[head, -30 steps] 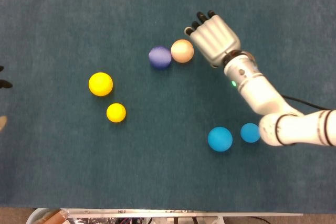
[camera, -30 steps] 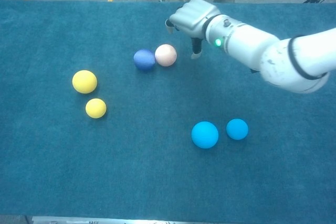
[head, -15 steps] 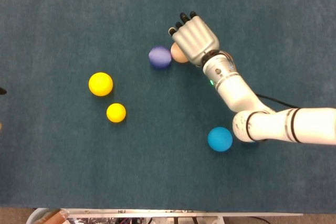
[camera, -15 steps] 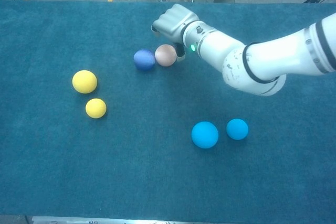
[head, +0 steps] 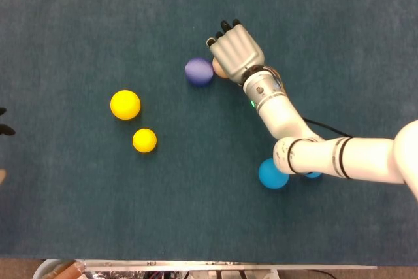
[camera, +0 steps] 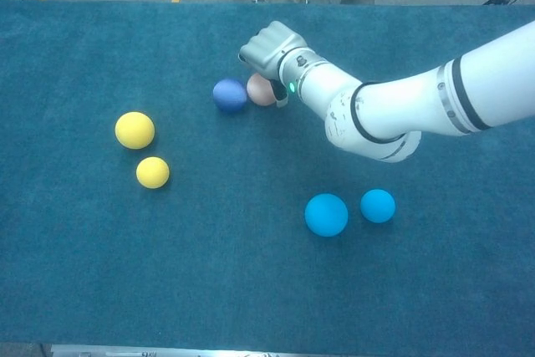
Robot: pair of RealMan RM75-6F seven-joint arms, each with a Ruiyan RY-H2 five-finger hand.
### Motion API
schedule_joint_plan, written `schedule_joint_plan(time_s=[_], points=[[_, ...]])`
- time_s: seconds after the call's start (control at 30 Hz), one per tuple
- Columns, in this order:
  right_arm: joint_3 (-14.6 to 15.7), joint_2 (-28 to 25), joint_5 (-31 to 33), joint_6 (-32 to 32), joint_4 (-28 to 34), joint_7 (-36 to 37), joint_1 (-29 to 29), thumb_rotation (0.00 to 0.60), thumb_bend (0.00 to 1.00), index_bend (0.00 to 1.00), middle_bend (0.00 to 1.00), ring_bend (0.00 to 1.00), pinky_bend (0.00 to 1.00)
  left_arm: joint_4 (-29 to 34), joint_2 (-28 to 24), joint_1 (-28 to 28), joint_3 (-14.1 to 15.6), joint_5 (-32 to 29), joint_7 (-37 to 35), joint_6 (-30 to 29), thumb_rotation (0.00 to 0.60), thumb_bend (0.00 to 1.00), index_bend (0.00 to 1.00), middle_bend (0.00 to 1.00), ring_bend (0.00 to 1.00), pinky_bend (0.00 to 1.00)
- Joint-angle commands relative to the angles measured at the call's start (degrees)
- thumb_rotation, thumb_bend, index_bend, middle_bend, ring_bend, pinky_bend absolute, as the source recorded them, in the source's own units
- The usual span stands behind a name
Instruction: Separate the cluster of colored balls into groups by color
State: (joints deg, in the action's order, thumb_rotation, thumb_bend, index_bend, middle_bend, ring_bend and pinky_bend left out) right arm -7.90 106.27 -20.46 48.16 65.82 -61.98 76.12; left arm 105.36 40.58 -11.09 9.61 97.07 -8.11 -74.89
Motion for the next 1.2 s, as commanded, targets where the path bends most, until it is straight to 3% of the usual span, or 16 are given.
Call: schedule_joint_plan(time_s=[0.03, 0.53, 0.93, 1.2], points=[[-0.3, 1.0, 0.8, 0.0, -1.2, -0.3, 0.3, 0.600, 0.07, 0.26, 0.34, 0.15, 0.23, -0.2, -0.1, 0.2, 0.0, 0.3, -0.5, -0.1, 0.600, 0.30, 0.27, 0.13, 0.03, 0.08], [-1.0, 2.8, -0.8, 0.0, -4.3, 0.7, -0.8, 0.600, 0.08, 0.34, 0.43, 0.19, 0.24, -0.8, 0.2, 0.8, -0.3, 2.0, -1.0, -0.7, 0.600, 0.30, 0.27, 0.13, 0.03, 0.08], [-1.2, 3.7, -2.9, 0.2, -5.3, 1.0, -1.7, 0.600, 0.24, 0.46, 0.52, 0.27, 0.25, -1.4, 0.3, 1.5, -0.3, 2.6, -1.1, -1.2, 0.600, 0.30, 0.27, 0.13, 0.03, 0.08], [-1.4, -0.4, -5.3, 1.9, -0.7, 2.3, -3.6, 0.600, 0.25, 0.47, 0.52, 0.27, 0.25, -1.7, 0.4, 1.8, -0.4, 3.0, -1.5, -1.7, 0.600, 0.29, 0.27, 0.13, 0.03, 0.08]])
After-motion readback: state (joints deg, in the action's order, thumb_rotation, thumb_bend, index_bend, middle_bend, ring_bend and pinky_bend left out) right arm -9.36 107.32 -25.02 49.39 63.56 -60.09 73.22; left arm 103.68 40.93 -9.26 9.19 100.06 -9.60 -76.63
